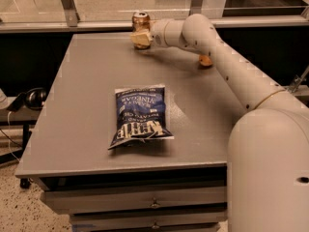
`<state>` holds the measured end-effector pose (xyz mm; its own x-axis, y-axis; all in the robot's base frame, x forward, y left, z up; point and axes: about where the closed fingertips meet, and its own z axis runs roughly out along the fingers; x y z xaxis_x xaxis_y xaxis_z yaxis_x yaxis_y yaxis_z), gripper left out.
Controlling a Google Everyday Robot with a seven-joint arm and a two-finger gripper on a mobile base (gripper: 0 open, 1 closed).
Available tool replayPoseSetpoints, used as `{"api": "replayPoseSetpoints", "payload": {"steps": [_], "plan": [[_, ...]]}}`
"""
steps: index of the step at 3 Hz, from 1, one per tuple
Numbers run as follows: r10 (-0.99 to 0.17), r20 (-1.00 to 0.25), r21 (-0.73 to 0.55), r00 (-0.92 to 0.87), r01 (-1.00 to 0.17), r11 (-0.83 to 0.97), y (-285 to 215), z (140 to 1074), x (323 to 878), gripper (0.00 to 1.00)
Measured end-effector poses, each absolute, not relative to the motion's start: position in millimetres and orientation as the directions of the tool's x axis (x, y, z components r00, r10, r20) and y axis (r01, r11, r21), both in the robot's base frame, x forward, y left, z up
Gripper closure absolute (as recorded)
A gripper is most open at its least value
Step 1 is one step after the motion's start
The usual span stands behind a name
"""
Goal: Move orange can near blue chip bag
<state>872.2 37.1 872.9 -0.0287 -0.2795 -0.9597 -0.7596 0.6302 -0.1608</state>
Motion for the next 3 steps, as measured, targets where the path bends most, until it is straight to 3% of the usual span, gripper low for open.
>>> {"api": "replayPoseSetpoints", "payload": {"steps": [2,3], "plan": [[-0.270,-0.963,-0.154,-0.022,-0.773,0.616,34.8,875.6,862.9,0.87],[-0.235,-0.972,-0.139,-0.009,-0.784,0.605,24.3,891.4,847.2,1.00]]}}
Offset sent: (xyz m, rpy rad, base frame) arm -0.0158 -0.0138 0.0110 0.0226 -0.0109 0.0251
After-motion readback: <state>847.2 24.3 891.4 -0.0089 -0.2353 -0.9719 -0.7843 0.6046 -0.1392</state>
